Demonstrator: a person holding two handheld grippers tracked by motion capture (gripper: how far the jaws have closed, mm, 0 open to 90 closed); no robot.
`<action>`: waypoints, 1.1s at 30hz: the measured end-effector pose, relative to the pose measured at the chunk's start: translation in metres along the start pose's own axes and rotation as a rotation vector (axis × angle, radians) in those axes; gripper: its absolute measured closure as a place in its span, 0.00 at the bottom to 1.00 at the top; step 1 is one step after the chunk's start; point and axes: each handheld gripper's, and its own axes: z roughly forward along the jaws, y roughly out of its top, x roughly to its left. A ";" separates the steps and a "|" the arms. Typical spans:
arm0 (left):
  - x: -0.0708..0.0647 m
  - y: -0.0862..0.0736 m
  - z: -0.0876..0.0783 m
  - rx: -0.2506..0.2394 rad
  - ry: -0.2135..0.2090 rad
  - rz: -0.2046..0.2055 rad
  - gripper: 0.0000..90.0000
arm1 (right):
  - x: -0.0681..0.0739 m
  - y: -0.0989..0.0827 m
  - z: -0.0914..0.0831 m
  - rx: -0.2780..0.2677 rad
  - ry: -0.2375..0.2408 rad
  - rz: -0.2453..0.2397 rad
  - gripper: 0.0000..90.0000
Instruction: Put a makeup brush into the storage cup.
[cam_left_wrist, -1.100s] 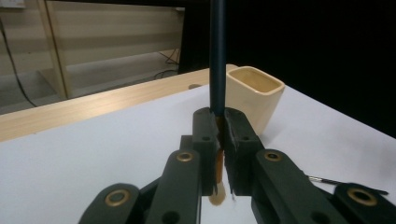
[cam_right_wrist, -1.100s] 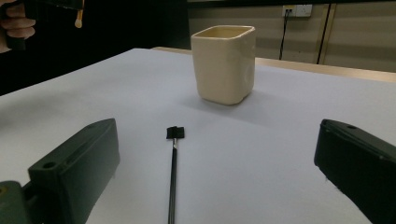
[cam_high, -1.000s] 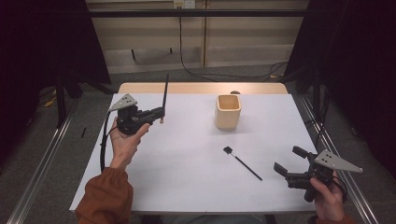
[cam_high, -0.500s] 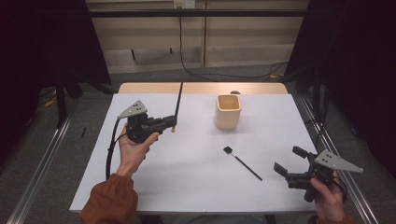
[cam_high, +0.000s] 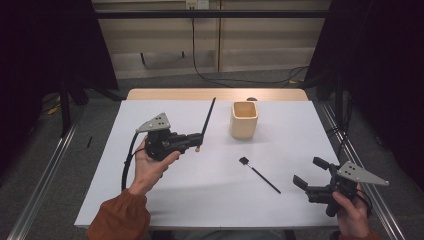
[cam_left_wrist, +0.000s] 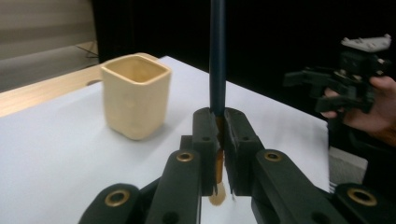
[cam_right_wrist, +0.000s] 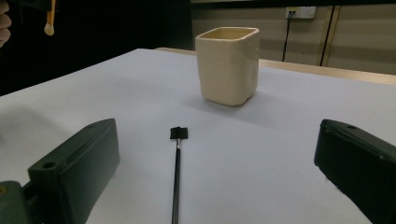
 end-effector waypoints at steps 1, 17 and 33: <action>-0.002 0.000 0.002 0.008 -0.003 0.005 0.93 | 0.000 0.000 0.000 0.002 -0.001 0.000 0.00; -0.021 0.010 0.015 0.090 -0.049 0.034 0.93 | 0.001 0.000 0.000 0.000 0.010 -0.001 0.00; -0.021 0.008 0.029 0.313 -0.070 0.012 0.94 | 0.001 0.000 0.002 0.003 0.018 0.003 0.00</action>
